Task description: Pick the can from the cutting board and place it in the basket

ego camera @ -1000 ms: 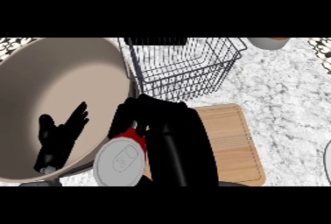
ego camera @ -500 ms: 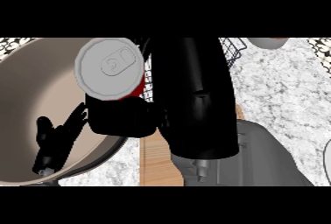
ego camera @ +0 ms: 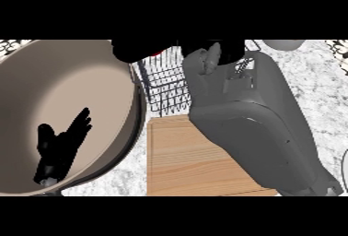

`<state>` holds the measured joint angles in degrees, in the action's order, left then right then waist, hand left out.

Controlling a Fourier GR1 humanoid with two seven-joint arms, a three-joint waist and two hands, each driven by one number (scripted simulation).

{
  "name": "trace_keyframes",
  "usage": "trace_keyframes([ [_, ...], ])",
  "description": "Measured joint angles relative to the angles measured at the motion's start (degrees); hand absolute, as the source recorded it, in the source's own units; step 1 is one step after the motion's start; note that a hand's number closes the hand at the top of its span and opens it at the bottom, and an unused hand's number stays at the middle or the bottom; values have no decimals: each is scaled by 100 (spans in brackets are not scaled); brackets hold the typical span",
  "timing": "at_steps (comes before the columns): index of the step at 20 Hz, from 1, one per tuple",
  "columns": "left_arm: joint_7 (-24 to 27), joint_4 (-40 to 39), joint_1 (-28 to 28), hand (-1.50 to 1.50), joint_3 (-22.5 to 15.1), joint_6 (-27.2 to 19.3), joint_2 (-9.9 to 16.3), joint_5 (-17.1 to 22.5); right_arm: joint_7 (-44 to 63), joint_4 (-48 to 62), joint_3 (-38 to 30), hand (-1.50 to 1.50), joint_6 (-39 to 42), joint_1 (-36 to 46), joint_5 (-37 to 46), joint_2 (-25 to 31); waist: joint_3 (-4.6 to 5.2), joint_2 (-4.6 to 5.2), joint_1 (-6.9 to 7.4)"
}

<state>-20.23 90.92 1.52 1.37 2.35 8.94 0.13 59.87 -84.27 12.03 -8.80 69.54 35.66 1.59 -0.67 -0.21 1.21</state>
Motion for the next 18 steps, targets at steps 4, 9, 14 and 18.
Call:
trace_keyframes([
  [4,100,20,32,0,11,32,-21,1,-322,557,-240,150,-45,23,-128,19,-5,13,12],
  [9,137,33,44,0,0,38,-32,-41,-769,1057,-573,150,-372,-157,-371,-73,-12,27,22],
  [14,116,16,31,0,18,46,-40,-34,-1344,1432,-870,150,-757,-373,-750,-133,-23,30,24],
  [18,147,11,39,0,24,49,-51,-51,-1863,1780,-938,150,-920,-573,-954,-149,-26,26,24],
])
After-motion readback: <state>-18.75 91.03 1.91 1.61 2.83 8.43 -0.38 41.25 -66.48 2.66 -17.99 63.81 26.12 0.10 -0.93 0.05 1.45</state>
